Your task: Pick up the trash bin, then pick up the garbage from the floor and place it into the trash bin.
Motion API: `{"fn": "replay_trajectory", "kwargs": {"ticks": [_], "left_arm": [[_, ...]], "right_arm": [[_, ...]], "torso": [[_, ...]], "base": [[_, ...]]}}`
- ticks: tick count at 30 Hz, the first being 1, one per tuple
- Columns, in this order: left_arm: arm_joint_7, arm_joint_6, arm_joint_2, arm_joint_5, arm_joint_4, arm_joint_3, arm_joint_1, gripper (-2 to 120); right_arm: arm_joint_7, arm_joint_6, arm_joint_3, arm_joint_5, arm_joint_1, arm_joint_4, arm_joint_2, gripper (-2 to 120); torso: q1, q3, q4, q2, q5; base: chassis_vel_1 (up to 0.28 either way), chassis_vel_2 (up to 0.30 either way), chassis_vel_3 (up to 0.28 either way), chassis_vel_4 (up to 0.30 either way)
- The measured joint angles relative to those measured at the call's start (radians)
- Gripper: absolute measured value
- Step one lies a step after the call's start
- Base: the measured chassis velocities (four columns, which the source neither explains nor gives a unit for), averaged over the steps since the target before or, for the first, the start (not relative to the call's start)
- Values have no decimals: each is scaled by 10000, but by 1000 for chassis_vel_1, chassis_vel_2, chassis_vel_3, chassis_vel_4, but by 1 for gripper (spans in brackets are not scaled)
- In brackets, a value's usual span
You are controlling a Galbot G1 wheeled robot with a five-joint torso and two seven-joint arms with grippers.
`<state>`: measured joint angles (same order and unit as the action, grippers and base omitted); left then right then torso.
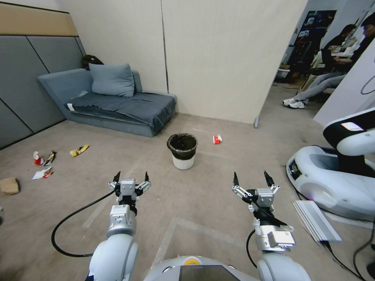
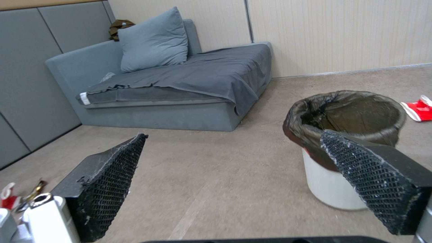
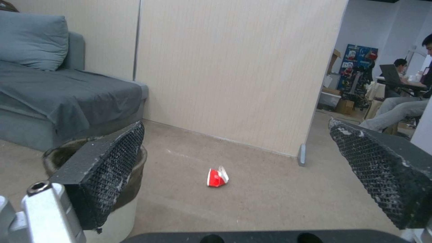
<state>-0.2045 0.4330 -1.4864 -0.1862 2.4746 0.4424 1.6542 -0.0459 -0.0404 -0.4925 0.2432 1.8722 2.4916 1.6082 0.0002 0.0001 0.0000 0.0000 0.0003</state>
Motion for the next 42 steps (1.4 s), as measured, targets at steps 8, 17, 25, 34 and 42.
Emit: {"fn": "replay_trajectory", "kwargs": {"ticks": [8,17,25,34,42], "left_arm": [[-1,-23,-18,-40,-65,0,-24,100],[-20,-60,-45,-79,-189,-90,-92,100],[-37,-87,-51,-93,-261,-146,-125,100],[-58,-94,-60,-104,-271,-155,-99,100],[-69,-100,-61,-103,-267,-150,-98,100]], "right_arm": [[0,0,0,-11,2,-30,0,100],[3,-1,-1,-62,-2,-81,0,100],[33,-3,-3,-116,-13,-152,-2,100],[41,-14,-4,-124,-18,-181,-1,100],[151,-372,-8,-141,-50,-337,-2,100]], "torso": [[0,-1,1,0,-2],[-1,-1,-1,0,-4],[-1,-1,-1,0,-1],[-1,-1,1,0,0],[0,0,0,0,-1]], "base": [[-205,205,203,-207],[-204,202,190,-214],[-206,200,211,-194],[-191,205,197,-195],[-122,111,116,-114]]}}
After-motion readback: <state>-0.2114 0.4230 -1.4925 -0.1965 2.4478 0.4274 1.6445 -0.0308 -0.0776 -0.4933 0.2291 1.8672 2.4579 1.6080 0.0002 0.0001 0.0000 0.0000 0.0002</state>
